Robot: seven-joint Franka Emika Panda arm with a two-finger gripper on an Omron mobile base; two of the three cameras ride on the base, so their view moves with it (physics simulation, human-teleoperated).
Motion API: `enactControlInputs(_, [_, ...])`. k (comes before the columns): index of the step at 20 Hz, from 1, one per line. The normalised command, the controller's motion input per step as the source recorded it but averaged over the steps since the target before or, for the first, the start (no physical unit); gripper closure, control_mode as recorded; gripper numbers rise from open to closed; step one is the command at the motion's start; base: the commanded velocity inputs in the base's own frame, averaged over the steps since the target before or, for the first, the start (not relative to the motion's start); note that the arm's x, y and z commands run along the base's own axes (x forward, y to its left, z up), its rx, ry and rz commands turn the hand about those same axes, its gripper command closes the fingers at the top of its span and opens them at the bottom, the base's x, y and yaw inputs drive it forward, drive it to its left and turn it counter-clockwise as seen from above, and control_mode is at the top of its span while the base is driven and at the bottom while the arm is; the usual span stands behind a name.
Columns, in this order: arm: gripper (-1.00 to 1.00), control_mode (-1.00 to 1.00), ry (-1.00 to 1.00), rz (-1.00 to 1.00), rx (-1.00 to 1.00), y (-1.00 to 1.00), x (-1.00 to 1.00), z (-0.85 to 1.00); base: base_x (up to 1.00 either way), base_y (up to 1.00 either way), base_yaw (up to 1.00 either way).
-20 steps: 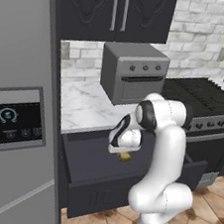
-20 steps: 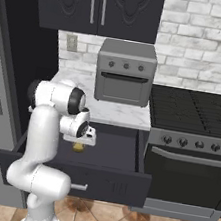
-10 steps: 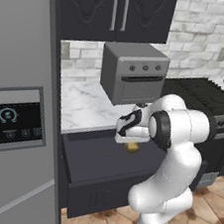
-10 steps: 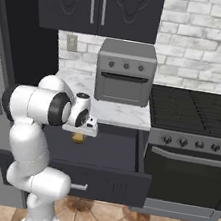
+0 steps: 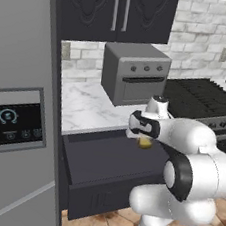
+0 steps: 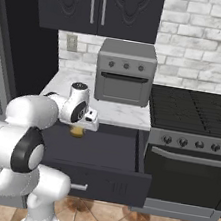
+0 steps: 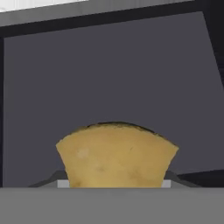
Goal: Restock the sink supplies by placing the sponge and soap dispenser on the counter and next to the sink. Make sure the soap dispenser is upright.
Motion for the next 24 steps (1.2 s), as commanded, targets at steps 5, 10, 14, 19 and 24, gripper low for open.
enactControlInputs(5, [1.0, -1.0, -0.13, -0.09, 0.0, -0.18, -0.9, 0.58, 0.0, 0.0, 0.0])
enactControlInputs(10, [1.0, -1.0, -0.13, -0.08, 0.0, -0.19, -0.52, 0.79, 0.0, 0.0, 0.0])
enactControlInputs(14, [1.0, -1.0, -0.01, -0.04, 0.0, -0.01, 0.0, 0.31, 0.0, 0.0, 0.0])
enactControlInputs(19, [1.0, -1.0, 0.0, 0.0, 0.0, 0.0, 0.0, 0.0, 0.0, 0.0, 0.0])
enactControlInputs(24, [1.0, 1.0, 0.0, -0.07, 0.0, 0.0, -0.11, 0.0, -0.21, -0.08, -0.17])
